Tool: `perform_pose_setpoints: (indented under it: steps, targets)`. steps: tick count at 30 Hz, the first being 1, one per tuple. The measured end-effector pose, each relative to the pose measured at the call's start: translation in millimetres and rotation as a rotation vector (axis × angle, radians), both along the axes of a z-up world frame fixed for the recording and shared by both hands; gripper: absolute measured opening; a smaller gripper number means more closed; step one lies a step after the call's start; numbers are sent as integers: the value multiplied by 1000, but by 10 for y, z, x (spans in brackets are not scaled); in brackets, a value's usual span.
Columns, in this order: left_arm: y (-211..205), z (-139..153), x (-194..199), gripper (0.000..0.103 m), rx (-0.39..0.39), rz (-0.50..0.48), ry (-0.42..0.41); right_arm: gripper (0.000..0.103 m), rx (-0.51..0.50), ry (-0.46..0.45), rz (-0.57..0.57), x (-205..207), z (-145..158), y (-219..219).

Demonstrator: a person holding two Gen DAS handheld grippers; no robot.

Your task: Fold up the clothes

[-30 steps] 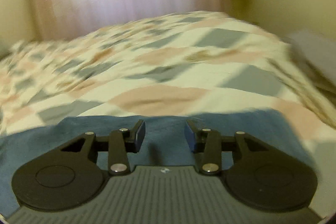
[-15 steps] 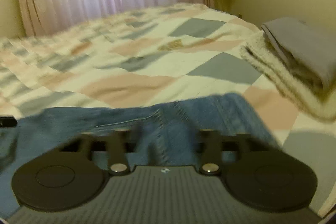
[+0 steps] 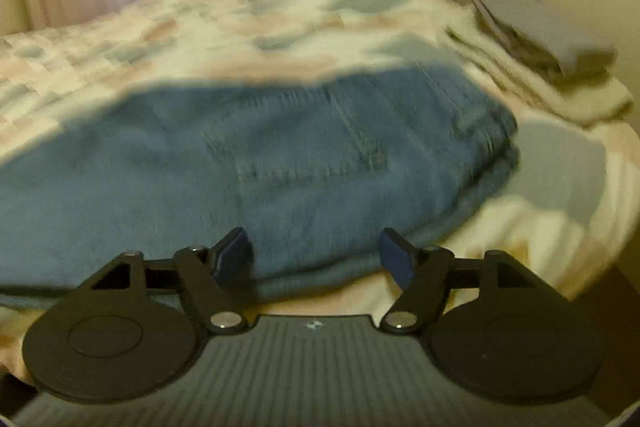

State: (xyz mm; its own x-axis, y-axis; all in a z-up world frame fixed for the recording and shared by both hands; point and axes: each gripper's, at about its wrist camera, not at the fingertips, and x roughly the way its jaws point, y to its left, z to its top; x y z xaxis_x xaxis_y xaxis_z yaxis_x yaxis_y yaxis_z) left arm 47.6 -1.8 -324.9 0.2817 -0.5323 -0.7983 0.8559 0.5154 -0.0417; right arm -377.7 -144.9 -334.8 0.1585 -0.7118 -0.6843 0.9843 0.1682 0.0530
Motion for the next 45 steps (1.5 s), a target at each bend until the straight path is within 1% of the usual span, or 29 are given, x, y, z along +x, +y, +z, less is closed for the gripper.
perform_pose_setpoints:
  steps: [1,2,3,4,5,9,11,15,20,23,28,34,36,39,42,45]
  targets:
    - [39,58,-69,42,10,-1,-21,69,-14,-51,7,26,64,97]
    - [88,115,-125,51,8,-5,-28,72,-32,-91,19,58,136,191]
    - [145,170,-173,56,-3,-11,-25,75,-52,-106,26,107,207,277]
    - [163,212,-225,60,-12,-18,-19,82,-71,-107,31,169,278,366]
    - [178,247,-274,60,-19,-25,-17,87,-88,-104,38,229,343,442]
    - [315,390,-436,61,-38,-45,-34,89,-121,-142,58,380,545,682]
    - [392,456,-506,63,-52,-51,-53,93,-130,-162,67,421,615,823]
    - [558,568,-631,65,-77,-52,-107,94,-133,-191,80,436,676,1044]
    - [743,659,-711,66,-97,-45,-132,95,-143,-215,76,392,725,1256]
    - [822,687,-747,66,-108,-48,-136,95,-150,-216,65,353,764,1340]
    - [928,664,-789,69,-112,-45,-130,95,-151,-188,36,324,825,1412]
    - [994,600,-713,70,-103,-21,-117,97,-154,-181,32,339,871,1408]
    - [1009,580,-643,71,-111,-5,-98,98,-148,-183,39,361,873,1384]
    - [1086,511,-415,73,-165,39,-5,99,-133,-189,62,412,852,1319]
    - [1240,342,-74,73,-238,150,115,99,-107,-190,82,490,776,1228]
    - [1437,139,343,73,-321,296,218,99,-68,-179,116,605,656,1104]
